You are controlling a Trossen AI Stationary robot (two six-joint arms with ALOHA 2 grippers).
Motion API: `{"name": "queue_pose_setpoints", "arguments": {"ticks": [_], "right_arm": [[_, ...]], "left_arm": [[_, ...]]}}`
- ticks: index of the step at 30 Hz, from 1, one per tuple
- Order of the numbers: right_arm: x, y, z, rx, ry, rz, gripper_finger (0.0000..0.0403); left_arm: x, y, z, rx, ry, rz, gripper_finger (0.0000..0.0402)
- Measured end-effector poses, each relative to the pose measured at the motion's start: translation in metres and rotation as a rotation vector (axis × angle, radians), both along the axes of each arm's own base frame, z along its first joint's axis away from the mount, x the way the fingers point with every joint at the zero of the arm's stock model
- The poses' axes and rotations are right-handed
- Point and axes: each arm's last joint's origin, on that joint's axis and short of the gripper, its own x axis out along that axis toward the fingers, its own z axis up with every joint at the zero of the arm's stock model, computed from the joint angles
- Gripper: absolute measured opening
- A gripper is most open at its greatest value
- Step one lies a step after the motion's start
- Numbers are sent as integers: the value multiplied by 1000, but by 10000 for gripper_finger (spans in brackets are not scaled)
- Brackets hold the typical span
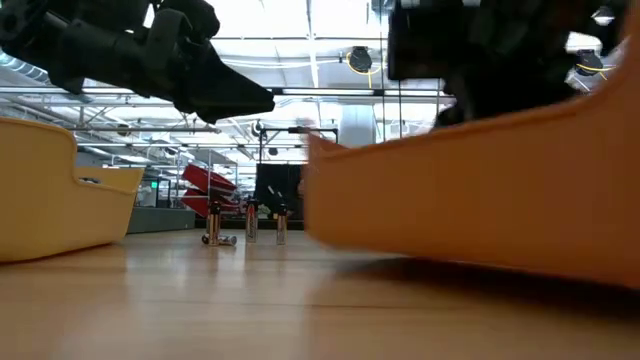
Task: Sort batteries
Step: Adjust the orange bin
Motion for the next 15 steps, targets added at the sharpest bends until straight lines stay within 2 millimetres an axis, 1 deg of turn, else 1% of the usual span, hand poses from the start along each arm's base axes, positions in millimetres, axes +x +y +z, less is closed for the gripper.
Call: {"name": "queue_pose_setpoints", "arguments": {"ticks": [3,5,7,11,15], "right_arm": [[-2,-5,-5,-56,132,-25,145],[-1,-6,-4,-109,185,-43,145],[-1,-11,0,-174,252,-97,145],[-11,-28,-4,-285,443,-186,145],[-21,-49,2,-384,570,-262,145]], "left_arm": [[0,0,0,5,1,0,150],[0,2,0,15,2,3,150],[1,4,0,23,2,11,150],[1,8,0,23,2,28,150],[1,8,1,30,-2,27,150]]}}
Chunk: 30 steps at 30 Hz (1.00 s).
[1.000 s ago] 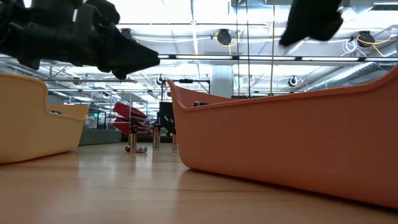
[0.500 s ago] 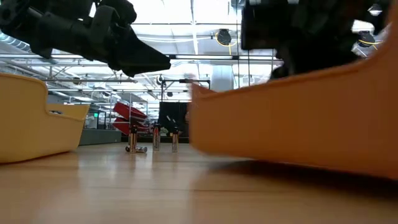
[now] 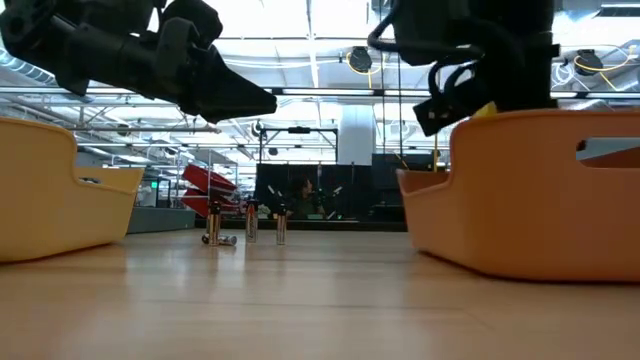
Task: Sort batteries
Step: Adjust the orange bin, then put the silver battery into the yellow bin
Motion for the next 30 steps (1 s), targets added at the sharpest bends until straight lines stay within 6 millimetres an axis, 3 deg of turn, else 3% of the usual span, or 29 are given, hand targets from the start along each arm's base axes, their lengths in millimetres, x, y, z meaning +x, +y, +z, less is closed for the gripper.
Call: {"name": "queue_pose_setpoints", "arguments": {"ticks": [6,12,16,22,26,30], "right_arm": [[1,-8,18,-26,-84,27,145],[-15,29,58,60,-341,112,145],[-35,39,81,-100,-542,152,143],[-37,8,73,-306,-756,199,117],[-40,-23,66,-347,-931,207,97],[-49,-48,69,-332,-1101,211,83]], "left_arm": [[-1,0,-1,-1,20,6,150],[-14,2,16,-57,79,-23,150],[-15,12,31,-78,252,-10,150],[-8,34,43,-122,363,-74,150],[-4,50,40,-183,474,-89,150],[4,53,33,-159,571,-76,150]]}}
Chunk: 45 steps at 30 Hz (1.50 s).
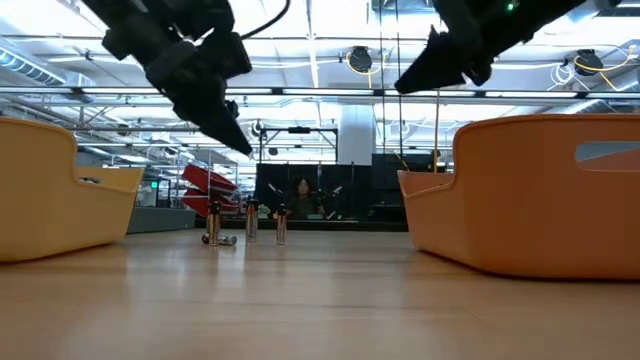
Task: Sort batteries
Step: Put the silver battery into the yellow bin
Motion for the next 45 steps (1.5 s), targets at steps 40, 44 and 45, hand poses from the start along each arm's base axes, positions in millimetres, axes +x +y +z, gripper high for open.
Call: {"name": "queue_pose_setpoints", "arguments": {"ticks": [40,44,45], "right_arm": [[-21,1,-6,42,22,-4,80],[-21,2,-6,49,18,-4,80],[-21,2,-6,49,18,-2,80]], "left_arm": [[79,1,-39,236,501,-274,180],[82,1,-45,239,505,-272,177],[83,1,-46,238,510,-272,173]]}}
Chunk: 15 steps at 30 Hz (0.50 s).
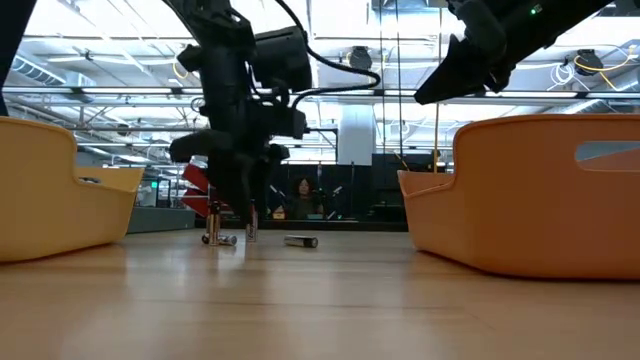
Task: Sort batteries
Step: Put the silver battery into the yellow bin
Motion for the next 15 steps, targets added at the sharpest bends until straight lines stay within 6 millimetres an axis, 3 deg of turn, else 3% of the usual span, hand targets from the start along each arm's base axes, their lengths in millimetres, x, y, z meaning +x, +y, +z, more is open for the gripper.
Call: {"name": "queue_pose_setpoints", "arguments": {"ticks": [3,8,12,15], "right_arm": [[-1,3,0,4,-2,9,80],[-1,3,0,10,-5,3,80],[-1,3,0,19,-10,-5,80],[-1,3,-1,25,-11,-9,80]], "left_arm": [[1,0,-9,-2,30,0,143],[5,0,-21,-3,53,-1,50],[8,1,-20,0,27,-1,51],[9,1,-9,19,40,6,51]]}}
